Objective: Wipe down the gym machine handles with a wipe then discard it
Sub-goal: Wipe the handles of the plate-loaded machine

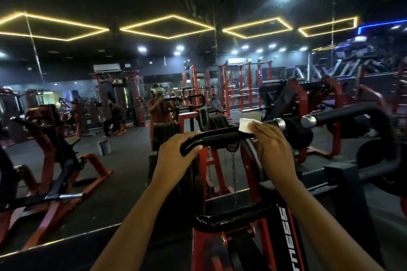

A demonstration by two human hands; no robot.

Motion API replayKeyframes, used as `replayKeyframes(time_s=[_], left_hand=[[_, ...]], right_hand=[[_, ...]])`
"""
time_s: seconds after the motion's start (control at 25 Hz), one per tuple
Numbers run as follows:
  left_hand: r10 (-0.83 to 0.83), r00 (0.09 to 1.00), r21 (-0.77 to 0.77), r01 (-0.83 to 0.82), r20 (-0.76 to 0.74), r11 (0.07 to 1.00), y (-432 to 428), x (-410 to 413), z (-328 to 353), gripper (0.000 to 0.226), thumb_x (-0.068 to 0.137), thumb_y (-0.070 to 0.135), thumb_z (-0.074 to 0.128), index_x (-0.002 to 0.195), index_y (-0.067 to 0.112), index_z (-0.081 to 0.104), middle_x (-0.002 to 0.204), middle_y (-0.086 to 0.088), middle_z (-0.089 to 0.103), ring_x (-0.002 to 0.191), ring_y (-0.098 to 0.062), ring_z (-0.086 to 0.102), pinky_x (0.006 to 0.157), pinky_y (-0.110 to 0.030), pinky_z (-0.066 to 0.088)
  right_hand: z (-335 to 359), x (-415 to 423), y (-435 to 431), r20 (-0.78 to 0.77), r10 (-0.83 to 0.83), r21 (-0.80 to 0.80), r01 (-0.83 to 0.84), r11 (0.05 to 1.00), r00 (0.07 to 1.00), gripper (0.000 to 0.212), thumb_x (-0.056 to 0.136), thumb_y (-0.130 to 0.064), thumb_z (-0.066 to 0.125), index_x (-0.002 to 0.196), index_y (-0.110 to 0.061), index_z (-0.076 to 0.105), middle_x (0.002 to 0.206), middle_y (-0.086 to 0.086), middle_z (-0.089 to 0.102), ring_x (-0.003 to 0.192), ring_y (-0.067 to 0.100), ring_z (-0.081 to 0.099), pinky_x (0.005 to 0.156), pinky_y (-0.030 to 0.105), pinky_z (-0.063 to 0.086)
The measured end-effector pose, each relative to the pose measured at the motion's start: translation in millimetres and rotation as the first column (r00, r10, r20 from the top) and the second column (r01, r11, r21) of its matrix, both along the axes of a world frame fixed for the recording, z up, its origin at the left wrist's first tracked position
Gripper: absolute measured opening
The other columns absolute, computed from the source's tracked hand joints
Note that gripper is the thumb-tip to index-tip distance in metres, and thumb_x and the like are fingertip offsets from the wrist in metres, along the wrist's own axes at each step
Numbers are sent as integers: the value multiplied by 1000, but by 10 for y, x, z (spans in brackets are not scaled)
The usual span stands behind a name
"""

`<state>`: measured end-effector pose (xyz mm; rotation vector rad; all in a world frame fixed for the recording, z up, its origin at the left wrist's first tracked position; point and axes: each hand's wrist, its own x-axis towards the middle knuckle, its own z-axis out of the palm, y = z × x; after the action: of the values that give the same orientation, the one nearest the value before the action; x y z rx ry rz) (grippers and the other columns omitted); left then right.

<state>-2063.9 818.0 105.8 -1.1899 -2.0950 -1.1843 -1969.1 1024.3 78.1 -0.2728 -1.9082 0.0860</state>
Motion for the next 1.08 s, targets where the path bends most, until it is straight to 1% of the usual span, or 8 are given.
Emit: replayKeyframes(time_s=[0.2,0.32,0.44,0.6,0.8,0.88,0.96,1.08], left_hand=[[-21,1000,29,21,-4,999,-12,-113,-3,35,83,19,68,118,21,63,112,6,64,97,2,53,76,3,36],[-18,1000,28,18,-4,999,-16,-163,9,33,82,18,68,114,12,65,109,-2,66,93,-2,54,72,3,37],[-74,997,-2,74,-32,997,-38,-197,22,34,83,18,68,116,16,63,111,2,64,96,-2,53,76,1,38],[-172,980,-67,166,-103,984,17,-251,158,33,85,23,65,118,23,63,111,5,65,100,-5,58,83,-8,39],[-238,942,-240,180,-238,954,363,-212,265,42,88,34,60,129,28,53,119,4,62,107,-9,56,84,-14,37],[-190,936,-252,115,-298,961,418,-221,223,42,90,35,56,131,32,50,123,7,59,109,-8,54,80,-12,33],[-178,929,-235,103,-326,966,433,-247,189,42,90,36,54,132,33,48,124,8,59,108,-7,54,79,-12,33],[-186,921,-214,117,-342,970,430,-262,179,42,90,38,54,132,34,48,123,9,59,107,-6,55,79,-11,33]], right_hand=[[-38,-285,-725,-198,-5,-320,-60,945,980,29,88,-6,54,117,-7,62,121,10,59,107,20,51,94,24,40],[-174,-475,-1355,-285,86,-229,-154,961,955,33,90,-22,45,116,-10,62,115,8,59,98,16,55,86,24,50],[-229,-536,-1198,-350,76,-166,-142,976,934,34,86,-19,46,113,-7,64,112,8,65,103,14,48,85,13,43],[-175,-449,-686,-463,-171,-451,-65,890,869,36,82,7,59,115,-4,62,117,15,61,110,28,53,92,30,42],[-41,-360,-290,-497,-306,-588,-56,807,812,28,89,1,51,114,-3,63,117,14,58,109,27,56,98,33,45],[18,-331,-400,-452,-256,-567,-53,822,854,25,89,-2,52,112,-5,62,116,12,57,109,23,55,97,31,46],[6,-362,-648,-325,-210,-408,64,911,922,29,85,0,57,113,-6,63,112,6,59,105,15,52,92,12,41],[-6,-282,-567,-242,-196,-290,121,949,950,30,82,0,61,111,-7,65,110,6,63,100,12,57,85,10,37]])
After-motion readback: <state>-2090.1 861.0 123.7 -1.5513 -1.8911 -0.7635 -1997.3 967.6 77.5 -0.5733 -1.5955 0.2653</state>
